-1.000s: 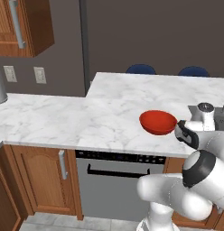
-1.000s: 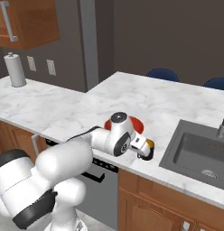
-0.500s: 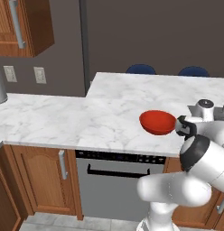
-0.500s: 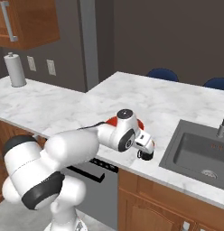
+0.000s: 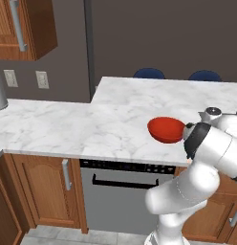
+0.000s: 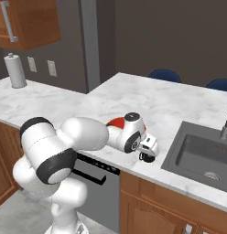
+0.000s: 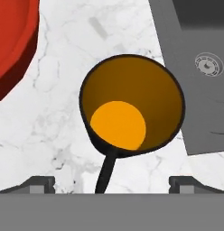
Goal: Clear the mugs and bowl far away from the sink.
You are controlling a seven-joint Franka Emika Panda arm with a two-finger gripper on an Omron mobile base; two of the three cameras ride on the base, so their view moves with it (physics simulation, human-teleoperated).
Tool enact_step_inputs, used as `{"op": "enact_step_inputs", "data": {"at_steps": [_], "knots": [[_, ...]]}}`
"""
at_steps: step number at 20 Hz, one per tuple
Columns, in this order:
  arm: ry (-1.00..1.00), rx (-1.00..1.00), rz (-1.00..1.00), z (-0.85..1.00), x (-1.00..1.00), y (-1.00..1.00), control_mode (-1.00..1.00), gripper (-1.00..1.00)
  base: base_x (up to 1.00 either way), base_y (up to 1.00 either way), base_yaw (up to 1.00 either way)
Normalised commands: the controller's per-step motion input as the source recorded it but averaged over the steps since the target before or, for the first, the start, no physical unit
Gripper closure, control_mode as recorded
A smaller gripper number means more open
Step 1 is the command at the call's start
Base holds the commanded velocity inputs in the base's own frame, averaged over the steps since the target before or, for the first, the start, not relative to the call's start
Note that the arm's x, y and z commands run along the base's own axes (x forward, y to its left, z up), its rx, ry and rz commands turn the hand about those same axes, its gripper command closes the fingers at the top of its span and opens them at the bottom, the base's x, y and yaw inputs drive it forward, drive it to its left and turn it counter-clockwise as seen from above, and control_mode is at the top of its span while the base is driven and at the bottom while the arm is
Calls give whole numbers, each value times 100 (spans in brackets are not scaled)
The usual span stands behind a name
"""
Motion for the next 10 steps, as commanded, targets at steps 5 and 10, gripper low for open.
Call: {"op": "enact_step_inputs", "data": {"at_steps": [5,10], "knots": [[5,0,3,-15,30,-19,-100,-100,0,0,0],[4,0,2,-23,32,-20,-100,-100,0,0,0]]}}
